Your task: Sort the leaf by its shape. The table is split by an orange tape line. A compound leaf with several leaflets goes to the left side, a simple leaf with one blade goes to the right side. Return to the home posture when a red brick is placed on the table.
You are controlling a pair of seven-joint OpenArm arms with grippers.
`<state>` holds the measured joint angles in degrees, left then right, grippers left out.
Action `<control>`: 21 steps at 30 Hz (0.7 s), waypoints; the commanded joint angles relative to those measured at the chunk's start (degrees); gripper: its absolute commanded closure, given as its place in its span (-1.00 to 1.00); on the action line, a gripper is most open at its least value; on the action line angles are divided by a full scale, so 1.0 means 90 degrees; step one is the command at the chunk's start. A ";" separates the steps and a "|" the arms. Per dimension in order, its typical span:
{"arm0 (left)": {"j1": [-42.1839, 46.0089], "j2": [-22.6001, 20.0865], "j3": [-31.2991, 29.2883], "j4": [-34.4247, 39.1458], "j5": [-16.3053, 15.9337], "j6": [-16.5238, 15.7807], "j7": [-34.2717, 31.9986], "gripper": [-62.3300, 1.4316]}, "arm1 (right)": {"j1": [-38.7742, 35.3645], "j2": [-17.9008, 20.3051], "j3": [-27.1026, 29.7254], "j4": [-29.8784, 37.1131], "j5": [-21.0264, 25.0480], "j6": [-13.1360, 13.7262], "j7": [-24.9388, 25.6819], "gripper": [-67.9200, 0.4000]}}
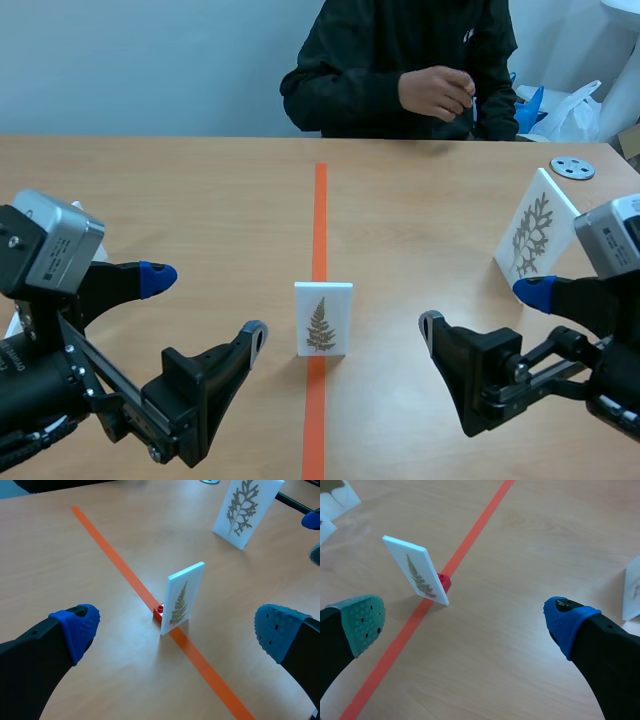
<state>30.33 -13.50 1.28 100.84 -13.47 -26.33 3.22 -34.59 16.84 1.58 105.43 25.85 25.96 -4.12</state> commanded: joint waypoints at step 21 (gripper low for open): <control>0.0034 -0.0002 -0.0012 0.0124 -0.0046 0.0010 -0.0083 -1.00 | 0.1666 0.0372 -0.1258 -0.0935 -0.1154 0.0068 0.0432 -1.00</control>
<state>30.35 -13.50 1.28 100.84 -13.47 -26.33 3.22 -20.73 19.70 -9.89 97.12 15.16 26.26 -1.48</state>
